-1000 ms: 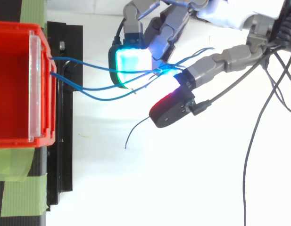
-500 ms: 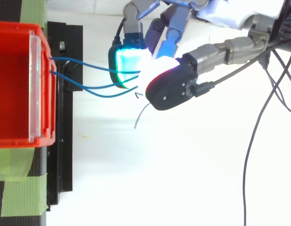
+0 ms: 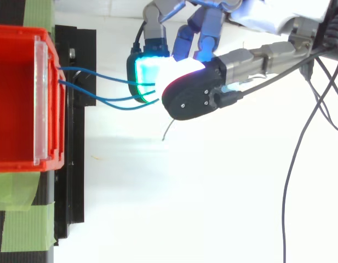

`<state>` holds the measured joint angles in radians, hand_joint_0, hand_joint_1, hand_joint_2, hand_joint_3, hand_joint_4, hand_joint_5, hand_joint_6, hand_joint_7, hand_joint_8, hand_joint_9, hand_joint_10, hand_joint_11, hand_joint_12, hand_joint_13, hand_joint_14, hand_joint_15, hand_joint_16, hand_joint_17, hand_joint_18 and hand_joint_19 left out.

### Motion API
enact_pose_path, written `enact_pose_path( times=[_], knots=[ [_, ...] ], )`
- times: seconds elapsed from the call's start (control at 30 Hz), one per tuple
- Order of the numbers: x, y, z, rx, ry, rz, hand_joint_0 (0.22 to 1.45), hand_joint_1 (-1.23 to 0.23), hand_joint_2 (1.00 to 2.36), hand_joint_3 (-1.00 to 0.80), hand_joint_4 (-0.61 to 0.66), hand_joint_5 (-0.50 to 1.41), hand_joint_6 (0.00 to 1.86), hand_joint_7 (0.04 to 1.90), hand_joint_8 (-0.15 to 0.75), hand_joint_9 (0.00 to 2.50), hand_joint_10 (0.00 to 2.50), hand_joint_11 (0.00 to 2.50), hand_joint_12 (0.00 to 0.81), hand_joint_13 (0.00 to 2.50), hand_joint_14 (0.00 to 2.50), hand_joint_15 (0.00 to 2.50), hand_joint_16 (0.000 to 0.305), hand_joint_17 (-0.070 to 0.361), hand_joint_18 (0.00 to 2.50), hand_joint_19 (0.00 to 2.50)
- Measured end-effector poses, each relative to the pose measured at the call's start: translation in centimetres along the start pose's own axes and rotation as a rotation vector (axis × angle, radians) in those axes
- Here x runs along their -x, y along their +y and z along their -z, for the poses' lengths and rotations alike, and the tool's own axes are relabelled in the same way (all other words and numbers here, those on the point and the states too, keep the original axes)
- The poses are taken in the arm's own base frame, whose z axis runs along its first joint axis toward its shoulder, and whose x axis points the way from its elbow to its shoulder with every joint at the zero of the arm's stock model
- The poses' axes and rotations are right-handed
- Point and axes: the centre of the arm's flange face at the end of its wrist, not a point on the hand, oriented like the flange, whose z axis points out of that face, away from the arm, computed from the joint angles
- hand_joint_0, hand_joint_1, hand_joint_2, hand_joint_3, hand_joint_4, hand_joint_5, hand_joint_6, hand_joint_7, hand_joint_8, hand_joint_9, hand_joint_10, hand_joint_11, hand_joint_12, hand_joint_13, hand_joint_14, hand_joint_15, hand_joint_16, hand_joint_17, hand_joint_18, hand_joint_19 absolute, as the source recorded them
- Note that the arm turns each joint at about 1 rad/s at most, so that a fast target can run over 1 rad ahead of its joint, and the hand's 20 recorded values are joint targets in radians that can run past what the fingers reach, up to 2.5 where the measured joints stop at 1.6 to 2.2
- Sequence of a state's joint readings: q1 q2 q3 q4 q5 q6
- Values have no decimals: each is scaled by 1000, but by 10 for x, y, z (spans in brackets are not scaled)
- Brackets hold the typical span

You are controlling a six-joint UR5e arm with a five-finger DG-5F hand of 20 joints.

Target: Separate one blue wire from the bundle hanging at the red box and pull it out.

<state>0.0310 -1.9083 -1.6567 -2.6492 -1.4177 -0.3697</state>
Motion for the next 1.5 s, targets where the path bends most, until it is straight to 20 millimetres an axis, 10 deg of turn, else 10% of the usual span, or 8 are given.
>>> enact_pose_path(
  times=[1.5],
  knots=[
    [0,0,0,0,-1,0,587,-985,1017,-293,193,-227,880,1030,314,1098,12,1602,466,1203,22,1230,58,131,776,579]
  ],
)
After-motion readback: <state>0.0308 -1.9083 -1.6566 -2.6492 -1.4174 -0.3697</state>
